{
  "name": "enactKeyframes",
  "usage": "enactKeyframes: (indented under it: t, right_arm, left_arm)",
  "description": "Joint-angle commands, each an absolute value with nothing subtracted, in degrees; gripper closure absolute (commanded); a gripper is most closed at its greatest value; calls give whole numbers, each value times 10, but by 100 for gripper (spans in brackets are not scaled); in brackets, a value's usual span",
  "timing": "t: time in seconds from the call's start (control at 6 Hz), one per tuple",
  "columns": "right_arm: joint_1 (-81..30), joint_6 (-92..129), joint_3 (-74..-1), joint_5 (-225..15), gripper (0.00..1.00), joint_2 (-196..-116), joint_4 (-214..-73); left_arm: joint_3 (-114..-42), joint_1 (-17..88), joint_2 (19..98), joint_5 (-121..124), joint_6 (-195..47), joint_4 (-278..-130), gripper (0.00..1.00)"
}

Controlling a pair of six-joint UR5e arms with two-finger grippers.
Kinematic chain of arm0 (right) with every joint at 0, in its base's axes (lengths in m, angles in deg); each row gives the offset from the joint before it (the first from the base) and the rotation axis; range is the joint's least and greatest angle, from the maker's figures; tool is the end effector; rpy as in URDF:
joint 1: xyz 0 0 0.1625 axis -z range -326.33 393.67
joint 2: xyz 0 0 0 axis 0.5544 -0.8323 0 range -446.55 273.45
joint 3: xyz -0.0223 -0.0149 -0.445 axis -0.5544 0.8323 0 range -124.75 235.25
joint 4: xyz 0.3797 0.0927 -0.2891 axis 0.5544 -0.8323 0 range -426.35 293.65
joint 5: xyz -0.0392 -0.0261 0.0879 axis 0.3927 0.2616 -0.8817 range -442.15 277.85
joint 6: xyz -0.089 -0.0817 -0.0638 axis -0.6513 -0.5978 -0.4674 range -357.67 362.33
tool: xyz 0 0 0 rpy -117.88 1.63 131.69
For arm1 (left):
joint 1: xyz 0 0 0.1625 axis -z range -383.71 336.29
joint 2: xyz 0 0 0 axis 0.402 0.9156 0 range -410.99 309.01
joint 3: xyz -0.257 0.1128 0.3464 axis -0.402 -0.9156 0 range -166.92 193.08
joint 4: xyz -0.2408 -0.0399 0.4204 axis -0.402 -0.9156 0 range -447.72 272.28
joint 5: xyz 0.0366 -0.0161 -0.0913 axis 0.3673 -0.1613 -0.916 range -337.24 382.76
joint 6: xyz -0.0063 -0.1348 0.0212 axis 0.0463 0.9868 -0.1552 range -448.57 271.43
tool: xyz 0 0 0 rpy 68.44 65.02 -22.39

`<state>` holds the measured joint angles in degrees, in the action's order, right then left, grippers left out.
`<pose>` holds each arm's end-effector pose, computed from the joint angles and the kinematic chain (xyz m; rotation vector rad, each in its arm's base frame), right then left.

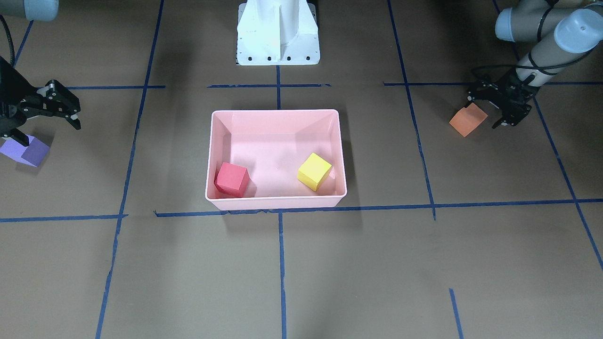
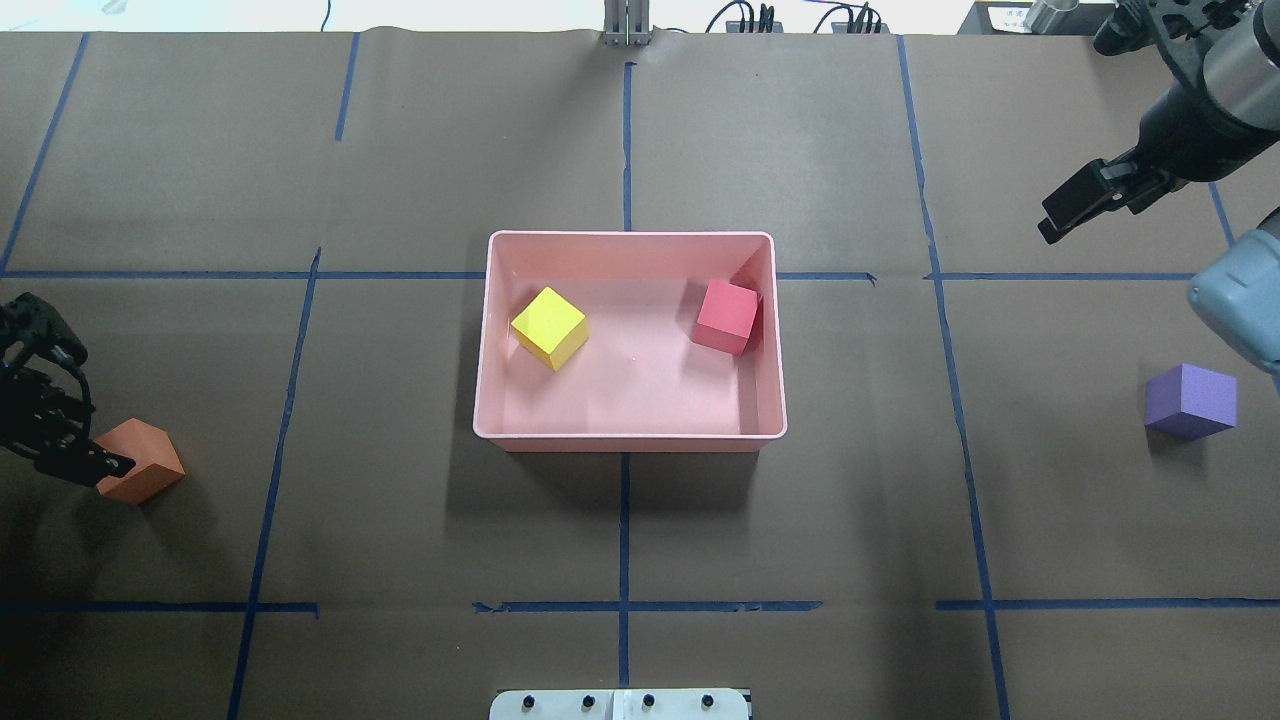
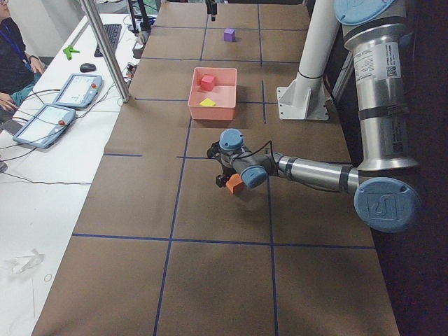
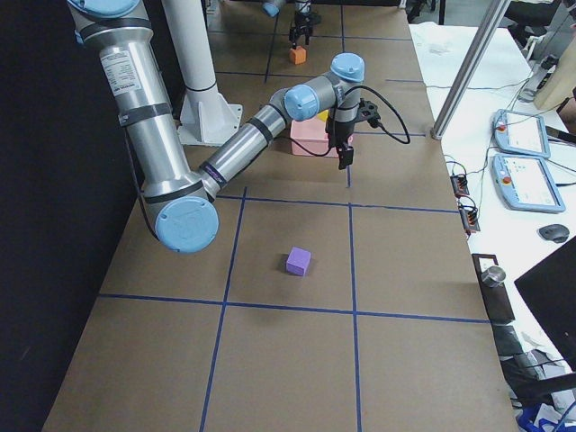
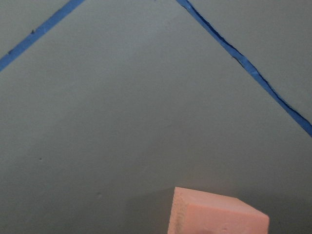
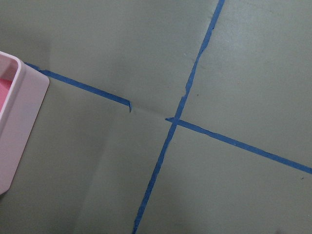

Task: Place blocks into pink bin with both arms
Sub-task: 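Withdraw the right gripper while the left gripper grasps the orange cube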

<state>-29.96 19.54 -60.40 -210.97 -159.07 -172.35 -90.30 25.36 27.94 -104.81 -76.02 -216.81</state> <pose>-0.2293 -0.5699 0.3173 0.1766 -0.7886 -0.3116 0.3080 -0.4316 0.5965 0.3464 0.8900 0.6947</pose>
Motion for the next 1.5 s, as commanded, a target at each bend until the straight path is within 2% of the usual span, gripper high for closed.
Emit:
enactKeyframes:
  t: [0.0,0.33,0.5,0.67,0.83,1.0,1.17,1.33]
  right_arm:
    - [-300,195,-604,-2110,0,-1599,-1723]
    - [-300,195,-603,-2109,0,-1600,-1723]
    - [-300,195,-603,-2109,0,-1600,-1723]
    - [-300,194,-602,-2109,0,-1600,-1723]
    - [-300,194,-602,-2109,0,-1600,-1723]
    - [-302,191,-601,-2109,0,-1599,-1723]
    - [-311,162,-595,-2108,0,-1599,-1723]
    - [-333,107,-578,-2110,0,-1608,-1724]
  left_arm:
    - [-900,230,280,-1046,-755,-2167,0]
    - [-877,210,286,-1041,-752,-2167,0]
    - [-873,208,290,-1037,-751,-2166,7]
    - [-871,208,293,-1038,-751,-2165,39]
    - [-883,208,296,-1038,-751,-2165,49]
    - [-888,218,308,-1042,-751,-2146,50]
    - [-911,247,362,-1042,-751,-2059,50]
    - [-954,267,460,-1039,-749,-1898,50]
